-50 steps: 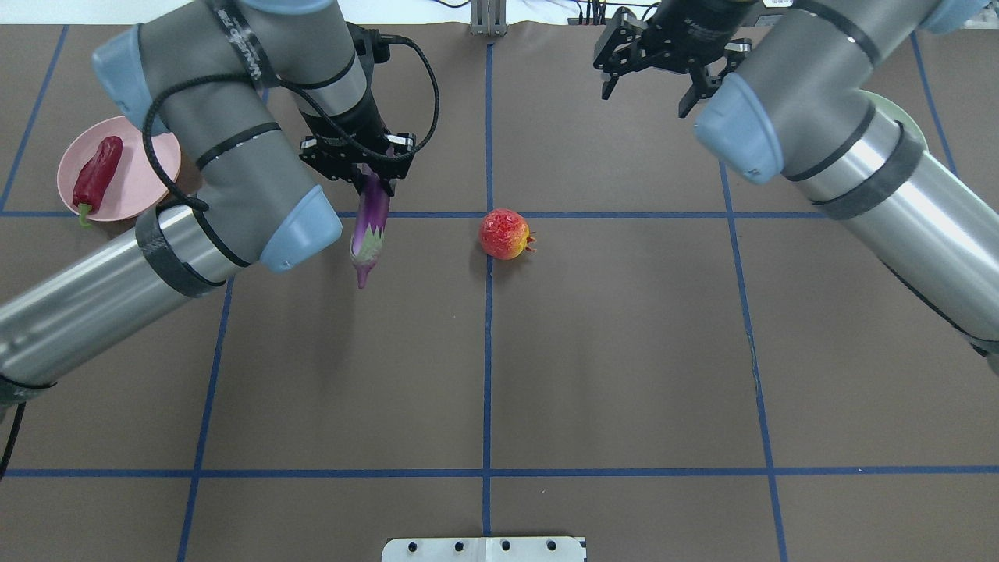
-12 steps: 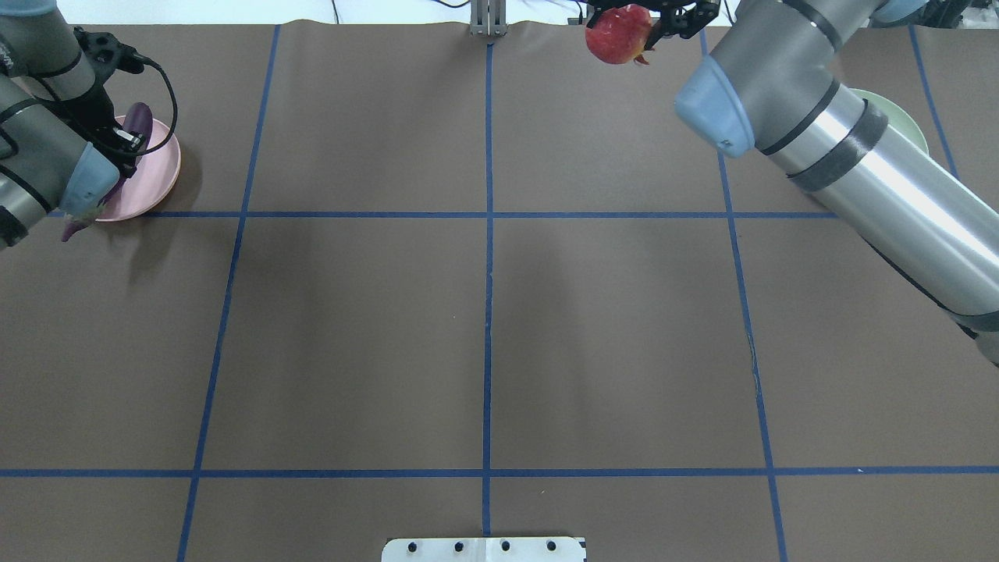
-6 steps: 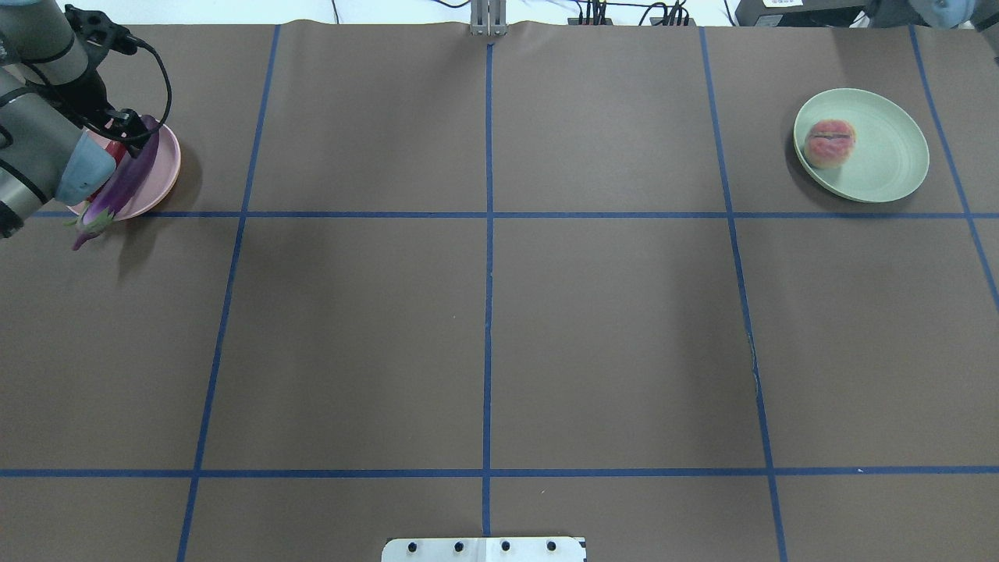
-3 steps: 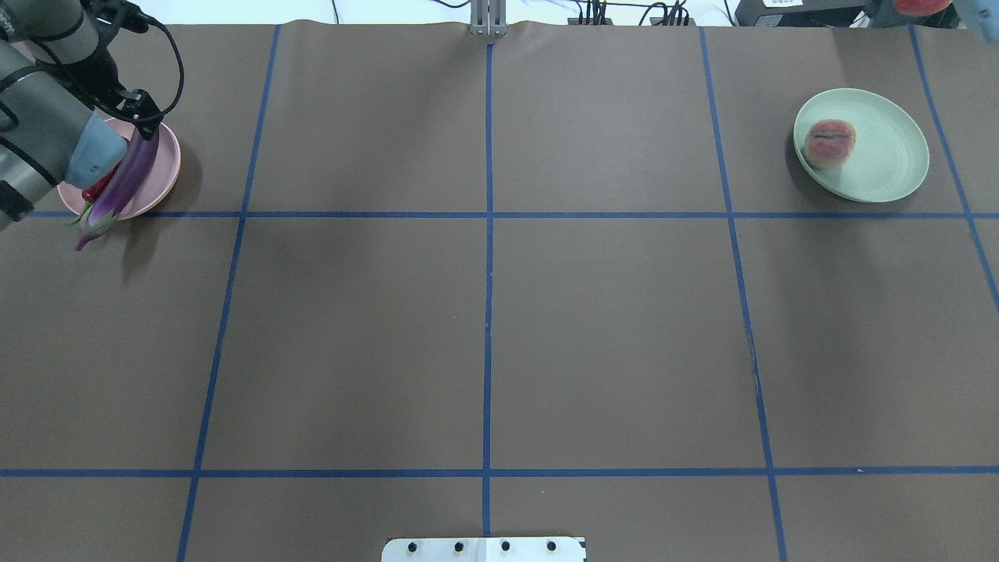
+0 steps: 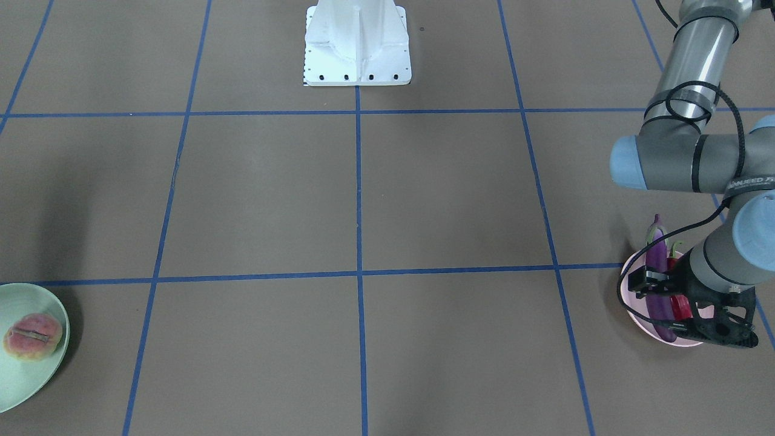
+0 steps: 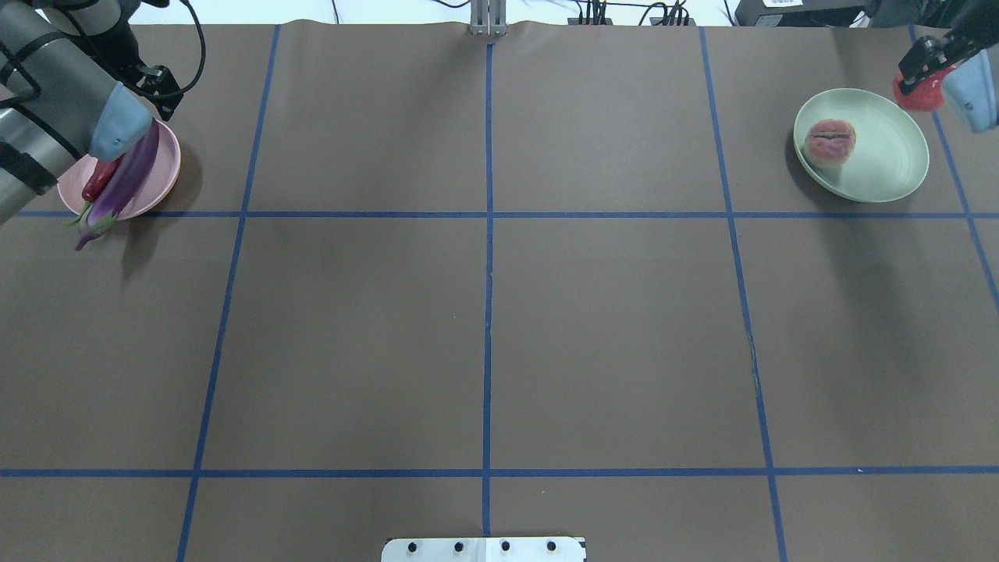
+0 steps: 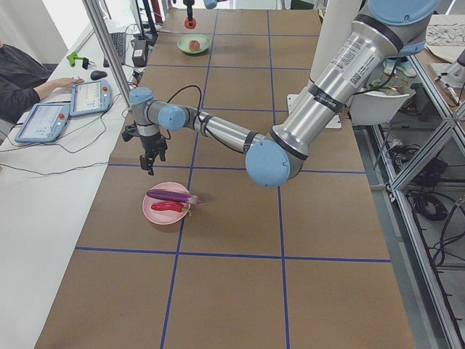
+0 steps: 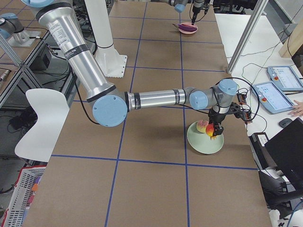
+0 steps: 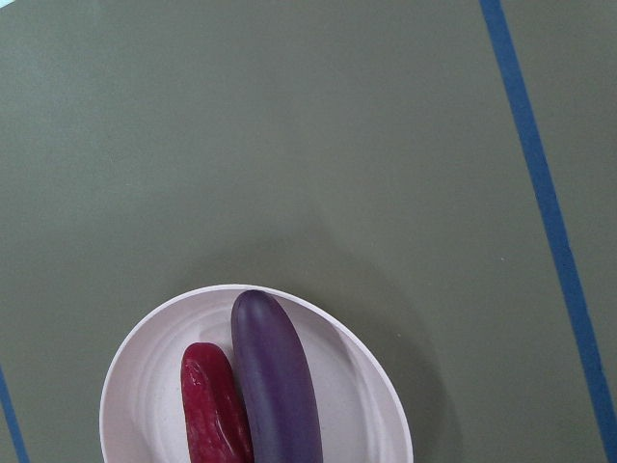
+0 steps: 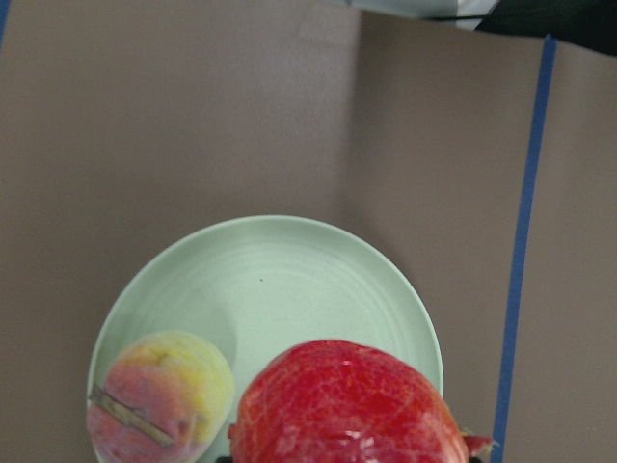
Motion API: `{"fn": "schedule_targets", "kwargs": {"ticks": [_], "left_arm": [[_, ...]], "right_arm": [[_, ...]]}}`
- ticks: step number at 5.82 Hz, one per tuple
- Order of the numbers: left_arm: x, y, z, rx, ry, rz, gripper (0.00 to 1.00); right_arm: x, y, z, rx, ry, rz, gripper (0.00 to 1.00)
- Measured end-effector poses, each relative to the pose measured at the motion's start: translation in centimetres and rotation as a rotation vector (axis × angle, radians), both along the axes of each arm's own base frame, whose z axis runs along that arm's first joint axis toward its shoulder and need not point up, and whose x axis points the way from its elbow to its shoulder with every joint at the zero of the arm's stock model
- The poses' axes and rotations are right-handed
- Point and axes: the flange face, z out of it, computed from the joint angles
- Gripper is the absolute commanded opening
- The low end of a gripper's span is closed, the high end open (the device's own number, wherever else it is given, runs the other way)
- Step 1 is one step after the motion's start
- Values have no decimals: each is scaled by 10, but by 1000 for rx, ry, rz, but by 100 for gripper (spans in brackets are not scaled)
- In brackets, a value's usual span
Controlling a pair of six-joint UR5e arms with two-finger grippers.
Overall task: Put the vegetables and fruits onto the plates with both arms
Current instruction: 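Set pomegranate on green plate with right gripper while left arm withdraws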
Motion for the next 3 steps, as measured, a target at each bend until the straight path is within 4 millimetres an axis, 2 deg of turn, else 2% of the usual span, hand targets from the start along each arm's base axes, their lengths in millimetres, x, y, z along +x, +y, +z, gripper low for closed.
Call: {"fn": "schedule_targets", "kwargs": {"ticks": [1, 2, 3], "left_arm": [[1, -2, -8, 1, 0, -1, 100], [0, -4, -21, 2, 1, -2, 100], [-4, -1, -43, -1, 2, -4, 100]], "right_arm": [[-21, 7, 21, 7, 10, -30, 0], [-30, 9, 31, 7, 20, -41, 0], [-33, 9, 38, 2, 29, -43, 0]]}}
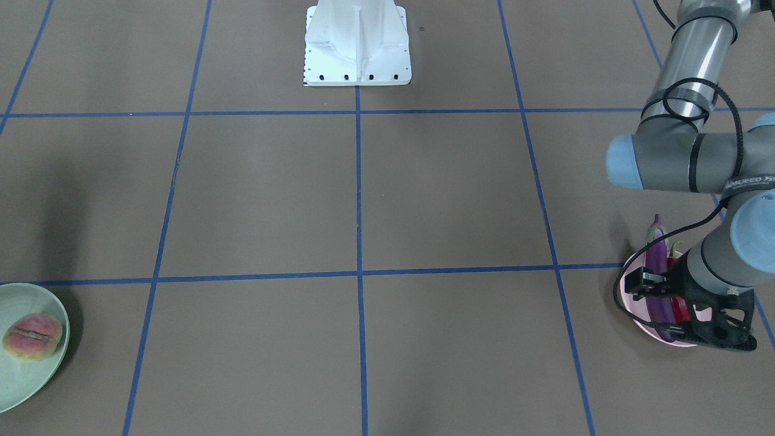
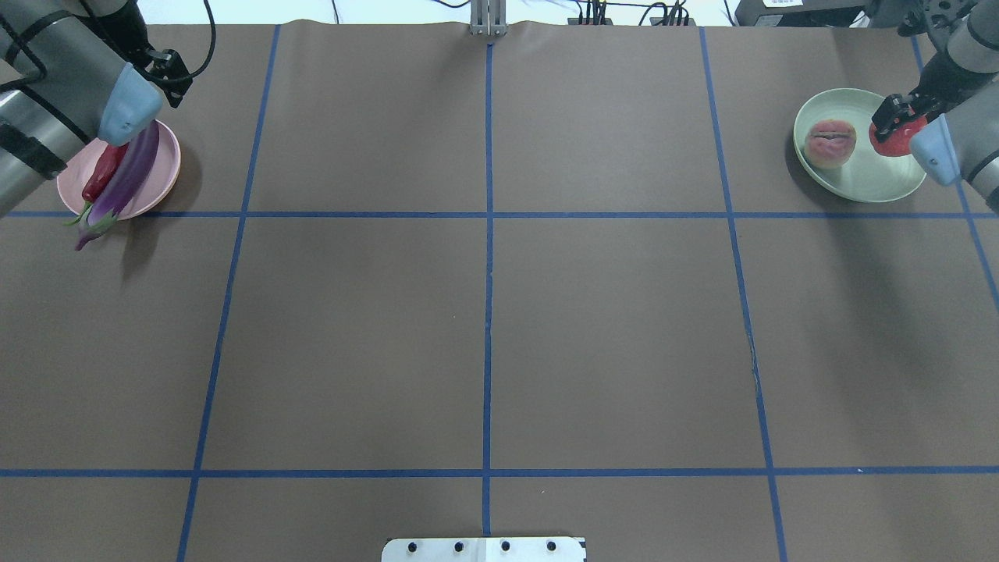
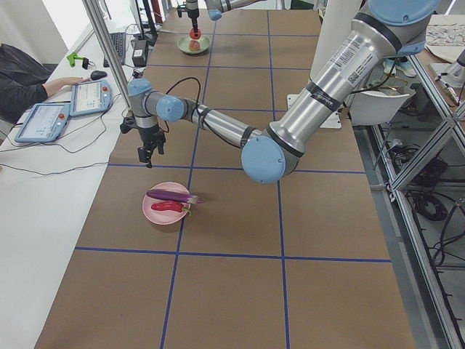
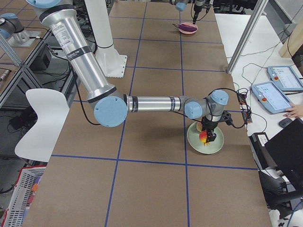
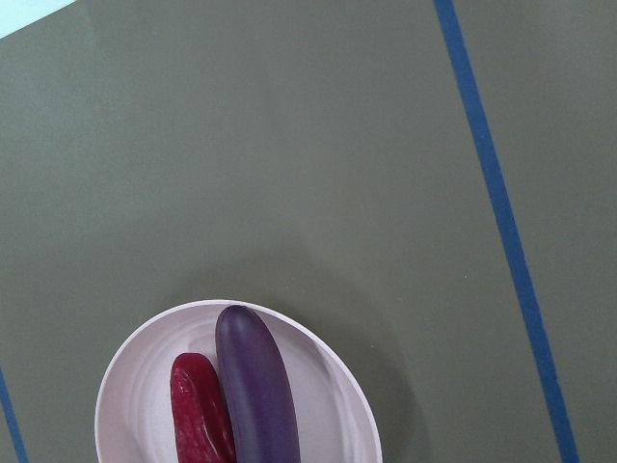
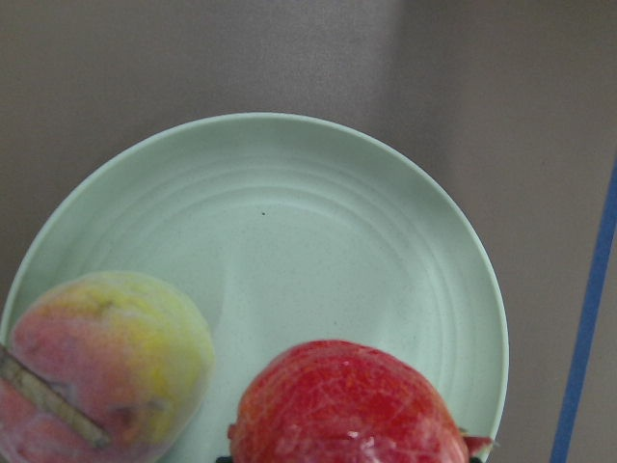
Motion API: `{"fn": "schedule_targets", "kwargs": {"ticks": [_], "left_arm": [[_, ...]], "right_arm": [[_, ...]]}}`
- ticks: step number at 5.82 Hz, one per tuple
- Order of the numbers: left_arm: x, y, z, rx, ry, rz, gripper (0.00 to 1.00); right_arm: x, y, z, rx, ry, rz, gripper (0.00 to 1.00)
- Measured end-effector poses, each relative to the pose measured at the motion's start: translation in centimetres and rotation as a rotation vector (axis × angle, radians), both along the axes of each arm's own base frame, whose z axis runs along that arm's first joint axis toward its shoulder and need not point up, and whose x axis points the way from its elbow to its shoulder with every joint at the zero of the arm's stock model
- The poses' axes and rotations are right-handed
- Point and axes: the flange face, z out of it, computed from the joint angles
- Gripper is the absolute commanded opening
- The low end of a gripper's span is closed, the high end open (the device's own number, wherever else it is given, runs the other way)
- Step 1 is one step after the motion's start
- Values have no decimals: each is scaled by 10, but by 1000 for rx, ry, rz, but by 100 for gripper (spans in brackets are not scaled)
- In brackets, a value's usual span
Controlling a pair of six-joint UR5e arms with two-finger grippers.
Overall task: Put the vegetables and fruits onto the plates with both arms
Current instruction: 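Set pomegranate on green plate with right gripper while left arm withdraws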
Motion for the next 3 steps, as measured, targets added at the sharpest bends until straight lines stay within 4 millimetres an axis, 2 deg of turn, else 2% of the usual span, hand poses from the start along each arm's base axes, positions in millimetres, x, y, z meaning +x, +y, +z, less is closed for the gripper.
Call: {"fn": "schedule_targets", "kwargs": {"ticks": [1, 2, 3], "left_arm": [[-10, 4, -32, -10, -4, -6, 100], [-26, 7, -62, -19, -7, -20, 100], [-46, 11, -85, -23, -9, -40, 100]], "right_arm": [[0, 0, 4, -5, 4, 0, 74], [-1, 0, 5, -9, 2, 1, 100], [1, -1, 4, -10, -3, 5, 100]]}}
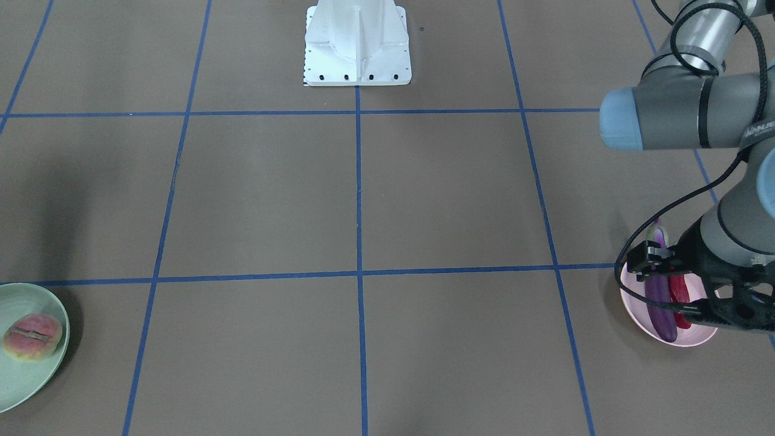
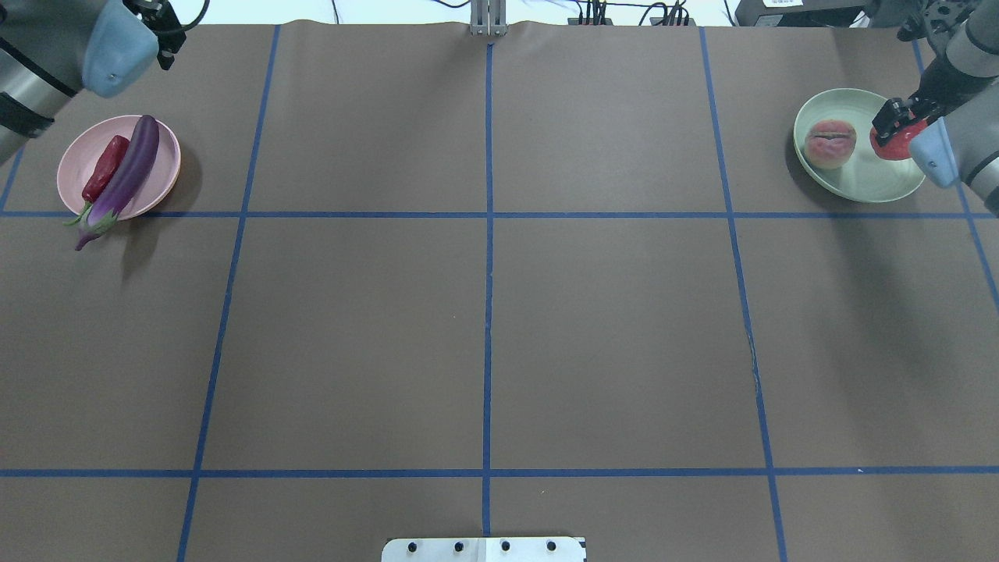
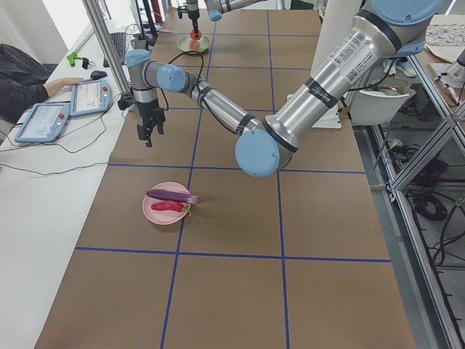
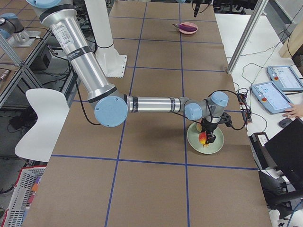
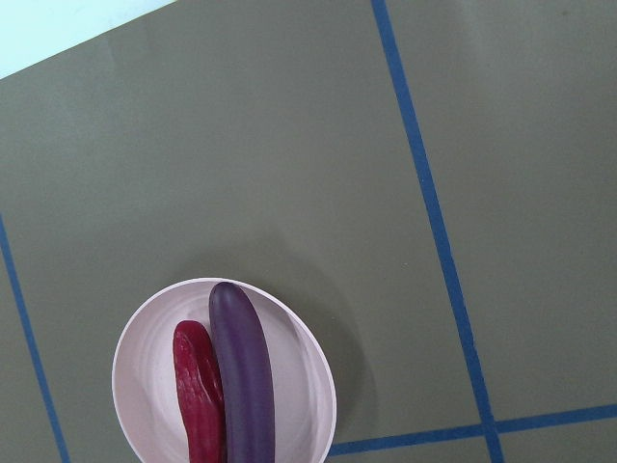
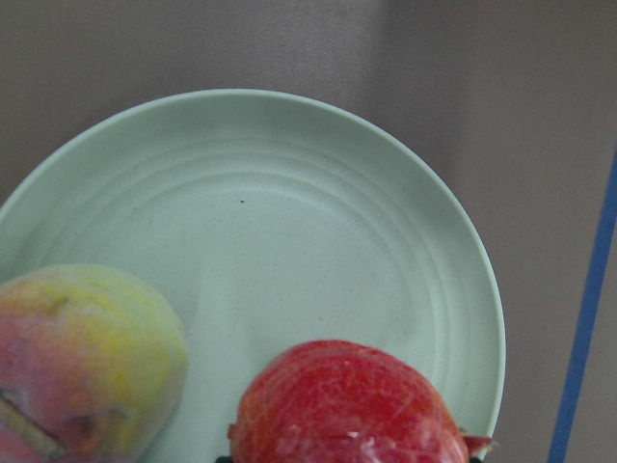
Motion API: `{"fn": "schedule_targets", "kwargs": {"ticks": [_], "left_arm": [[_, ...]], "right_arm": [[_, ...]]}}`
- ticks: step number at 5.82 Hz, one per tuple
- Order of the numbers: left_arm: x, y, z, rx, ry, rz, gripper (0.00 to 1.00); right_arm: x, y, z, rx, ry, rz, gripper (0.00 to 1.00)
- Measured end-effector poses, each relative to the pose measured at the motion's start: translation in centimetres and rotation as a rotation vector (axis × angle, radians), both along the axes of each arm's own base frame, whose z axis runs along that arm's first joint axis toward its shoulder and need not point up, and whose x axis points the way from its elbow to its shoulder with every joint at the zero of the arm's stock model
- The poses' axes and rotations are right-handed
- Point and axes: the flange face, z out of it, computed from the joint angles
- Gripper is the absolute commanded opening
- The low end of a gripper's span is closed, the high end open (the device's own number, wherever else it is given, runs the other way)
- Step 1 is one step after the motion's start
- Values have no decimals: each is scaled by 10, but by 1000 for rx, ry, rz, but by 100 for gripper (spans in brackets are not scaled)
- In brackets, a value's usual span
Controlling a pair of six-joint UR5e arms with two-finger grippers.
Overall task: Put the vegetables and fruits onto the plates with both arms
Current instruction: 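Set pomegranate on green plate with right gripper while left arm withdraws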
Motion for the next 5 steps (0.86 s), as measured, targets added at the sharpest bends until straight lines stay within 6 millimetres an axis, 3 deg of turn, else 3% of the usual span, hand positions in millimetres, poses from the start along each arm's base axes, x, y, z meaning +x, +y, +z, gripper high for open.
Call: {"fn": "schedule_targets", "kwargs": {"ticks": [2, 3, 5], "left_arm": [[-40, 22, -40, -2, 53, -33, 100], [-59, 43, -38, -12, 102, -43, 100], [-93, 96, -15, 3, 138, -61, 100]], "right_arm": [[17, -3, -10, -2, -48, 26, 100], [36, -4, -24, -9, -102, 45, 100], [77, 6, -80, -45, -143, 85, 100]]}}
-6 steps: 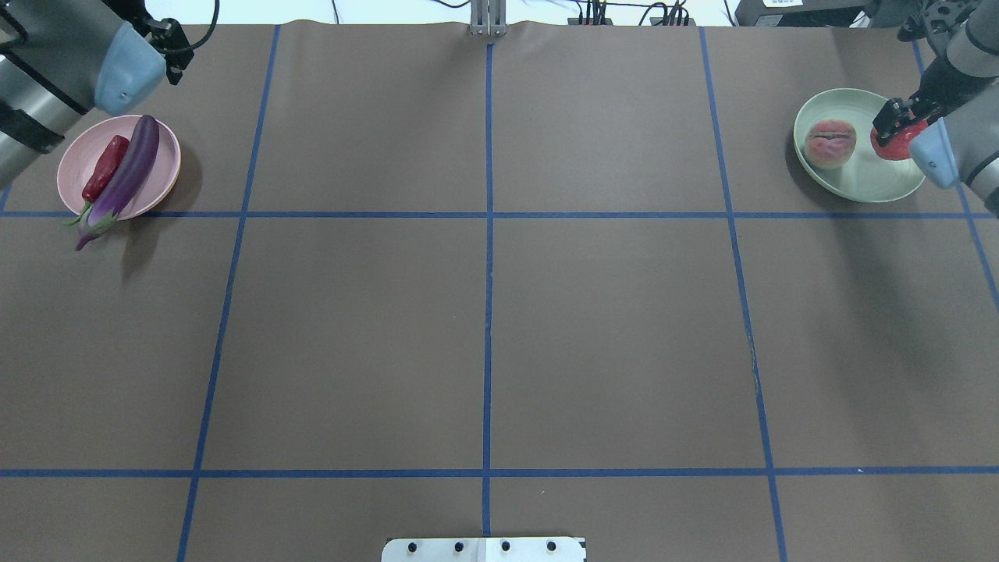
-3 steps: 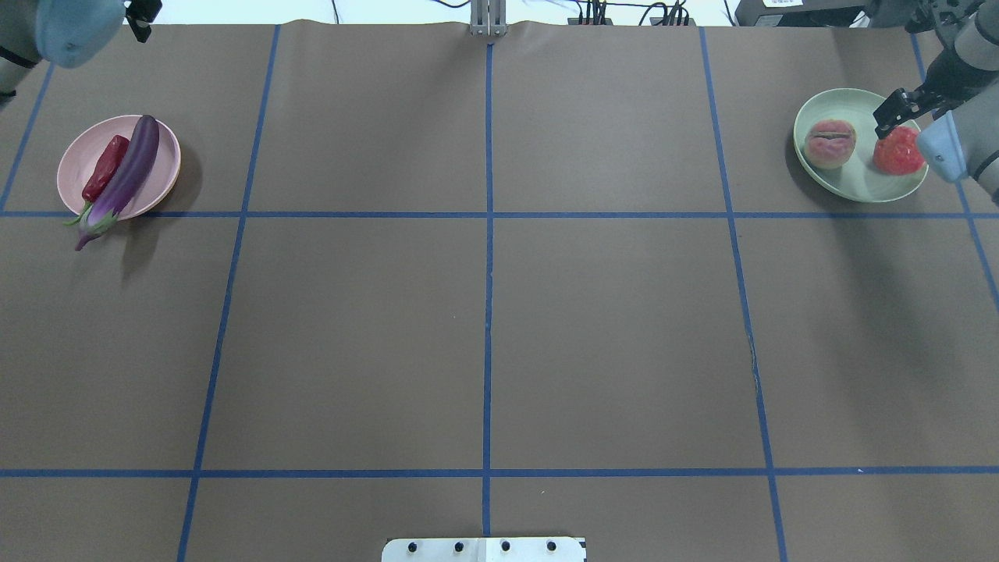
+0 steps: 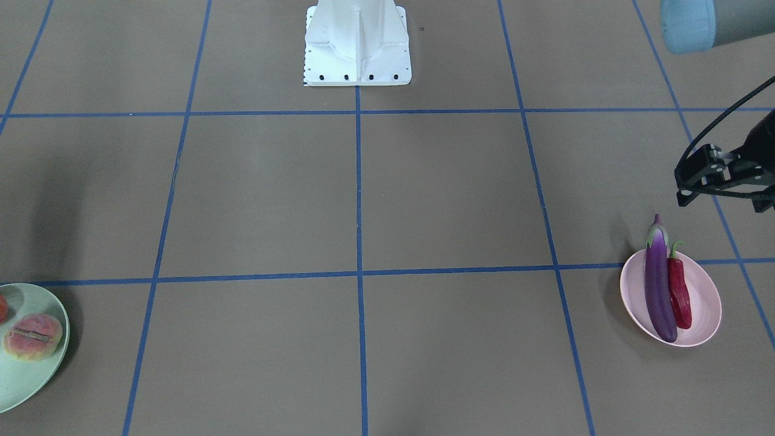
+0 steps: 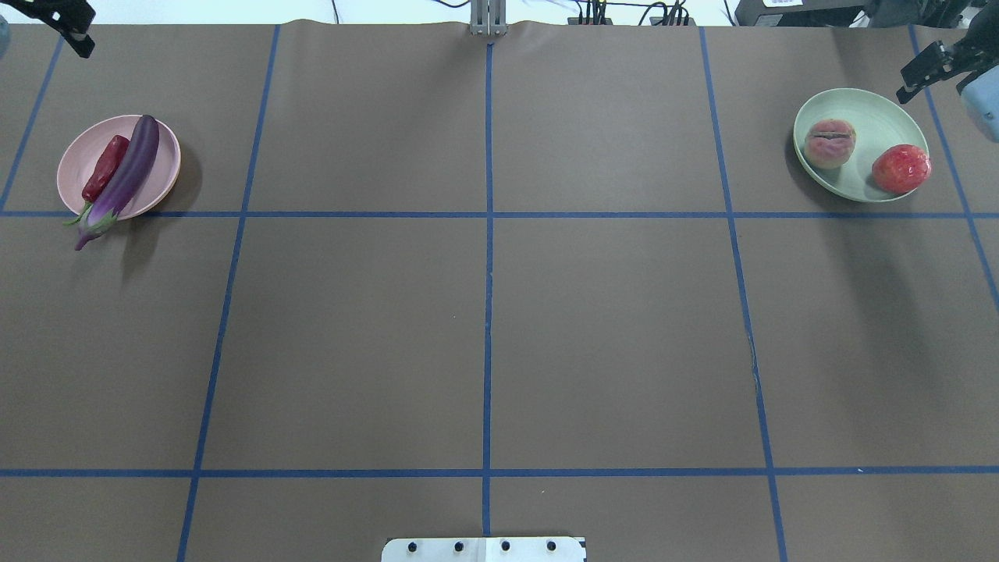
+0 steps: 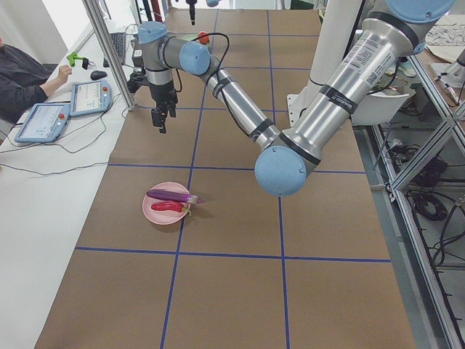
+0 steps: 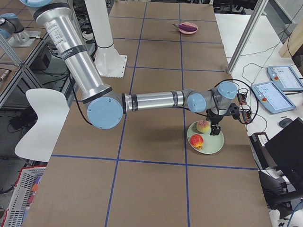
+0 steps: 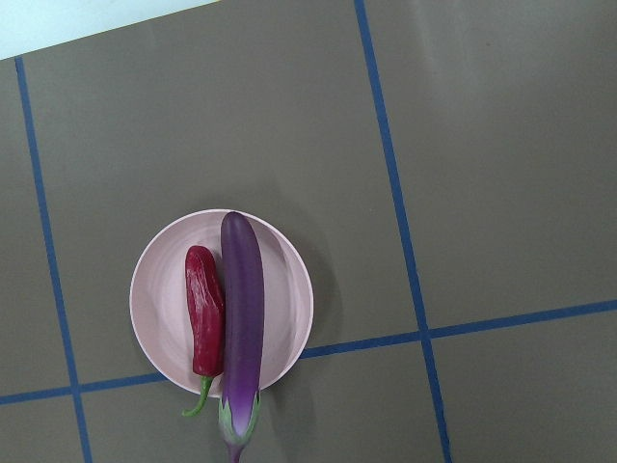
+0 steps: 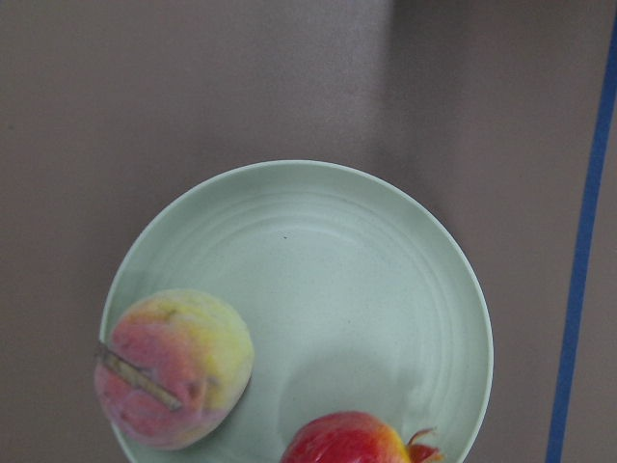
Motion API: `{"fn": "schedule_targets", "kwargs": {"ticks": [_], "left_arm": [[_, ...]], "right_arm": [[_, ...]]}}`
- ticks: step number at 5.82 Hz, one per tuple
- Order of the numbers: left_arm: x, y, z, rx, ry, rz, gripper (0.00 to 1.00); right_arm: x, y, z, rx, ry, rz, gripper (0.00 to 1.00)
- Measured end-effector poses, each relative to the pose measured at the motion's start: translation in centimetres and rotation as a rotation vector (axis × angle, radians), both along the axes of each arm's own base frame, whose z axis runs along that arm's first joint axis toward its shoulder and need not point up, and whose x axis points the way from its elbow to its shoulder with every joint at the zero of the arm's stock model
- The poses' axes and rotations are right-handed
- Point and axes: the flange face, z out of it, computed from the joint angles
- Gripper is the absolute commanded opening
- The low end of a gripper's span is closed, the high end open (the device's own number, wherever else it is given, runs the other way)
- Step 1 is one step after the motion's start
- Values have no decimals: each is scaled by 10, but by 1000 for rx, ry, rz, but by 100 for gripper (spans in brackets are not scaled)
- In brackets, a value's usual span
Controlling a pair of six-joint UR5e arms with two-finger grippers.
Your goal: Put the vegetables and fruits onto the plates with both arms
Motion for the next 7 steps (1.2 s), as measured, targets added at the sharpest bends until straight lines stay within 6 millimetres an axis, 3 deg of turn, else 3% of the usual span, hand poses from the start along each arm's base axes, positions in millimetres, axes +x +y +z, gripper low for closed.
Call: {"fn": "schedule_targets", "kwargs": {"ticks": [2, 3, 5, 7], "left_arm": [[-33, 44, 39, -18, 51, 5, 100], [-51, 59, 60, -24, 84, 26, 100], [-110, 67, 120, 6, 76, 80, 100], [-163, 66, 217, -28, 76, 88, 100]], "right_arm": [[43, 58, -47, -21, -2, 32, 100], [59, 96, -56, -24, -14, 42, 100], [82, 156, -38, -65, -85, 61, 100], [97, 180, -6, -126, -91, 90, 100]]}}
